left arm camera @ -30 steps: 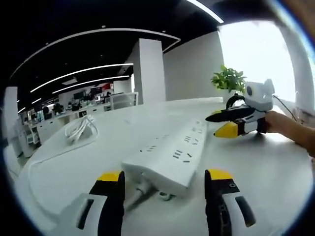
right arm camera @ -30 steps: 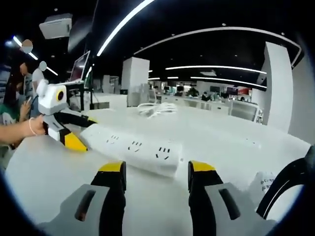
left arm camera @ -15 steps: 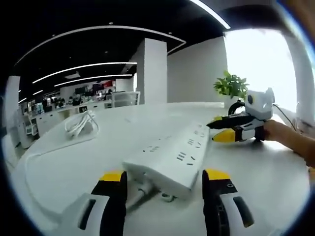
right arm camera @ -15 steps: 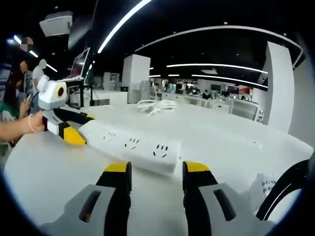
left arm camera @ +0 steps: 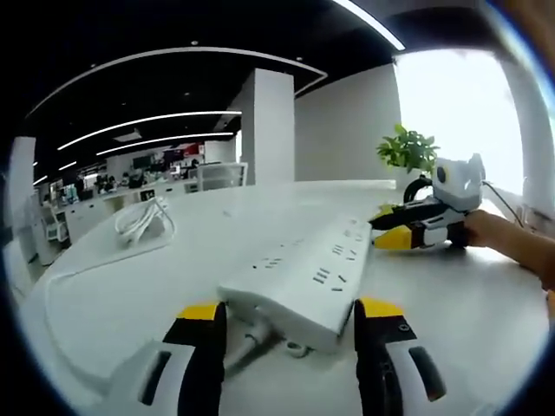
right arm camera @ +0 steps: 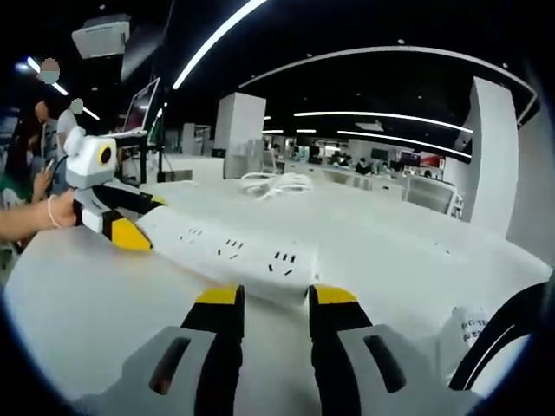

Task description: Straighten the power strip on the desk, plug the charger into it

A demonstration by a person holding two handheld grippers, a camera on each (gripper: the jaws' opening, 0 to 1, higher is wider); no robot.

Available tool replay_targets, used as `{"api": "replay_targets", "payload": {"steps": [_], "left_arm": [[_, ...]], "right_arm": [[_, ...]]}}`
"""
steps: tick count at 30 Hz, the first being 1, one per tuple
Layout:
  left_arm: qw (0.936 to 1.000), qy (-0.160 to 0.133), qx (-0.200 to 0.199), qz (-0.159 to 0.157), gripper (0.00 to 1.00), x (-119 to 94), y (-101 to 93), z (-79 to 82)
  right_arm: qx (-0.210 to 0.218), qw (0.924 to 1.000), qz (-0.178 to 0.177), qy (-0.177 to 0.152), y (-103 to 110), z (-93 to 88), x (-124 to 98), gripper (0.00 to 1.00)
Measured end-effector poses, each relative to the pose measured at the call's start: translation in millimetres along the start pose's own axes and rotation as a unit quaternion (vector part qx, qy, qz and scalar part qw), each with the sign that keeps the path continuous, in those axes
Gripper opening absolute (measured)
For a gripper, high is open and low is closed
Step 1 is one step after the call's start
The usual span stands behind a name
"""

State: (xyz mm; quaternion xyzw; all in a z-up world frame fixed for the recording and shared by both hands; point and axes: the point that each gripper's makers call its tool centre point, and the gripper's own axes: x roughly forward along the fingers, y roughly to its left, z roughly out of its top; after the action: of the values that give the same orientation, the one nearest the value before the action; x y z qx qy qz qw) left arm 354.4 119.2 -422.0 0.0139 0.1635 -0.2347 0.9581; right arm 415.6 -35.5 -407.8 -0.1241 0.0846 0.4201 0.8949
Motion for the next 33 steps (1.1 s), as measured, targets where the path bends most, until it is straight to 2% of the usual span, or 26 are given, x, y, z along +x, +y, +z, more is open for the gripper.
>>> {"api": "replay_targets", "payload": {"steps": [9, 14, 33], "left_arm": [[1.0, 0.0, 0.002, 0.001, 0.61, -0.2, -1.2, -2.7], [1.0, 0.0, 0.004, 0.001, 0.61, 4.0, -0.3, -0.6], [0.9997, -0.005, -0.019, -0.011, 0.61, 6.6, 1.1, 5.9]], "right_arm": [[0.015, 0.9999, -0.002, -0.005, -6.7, 1.5, 4.7, 0.28], [0.007, 0.9999, -0.005, 0.006, -5.3, -2.9, 8.4, 0.28], [0.025, 0.9996, -0.01, 0.008, 1.2, -3.4, -0.7, 0.27]]}}
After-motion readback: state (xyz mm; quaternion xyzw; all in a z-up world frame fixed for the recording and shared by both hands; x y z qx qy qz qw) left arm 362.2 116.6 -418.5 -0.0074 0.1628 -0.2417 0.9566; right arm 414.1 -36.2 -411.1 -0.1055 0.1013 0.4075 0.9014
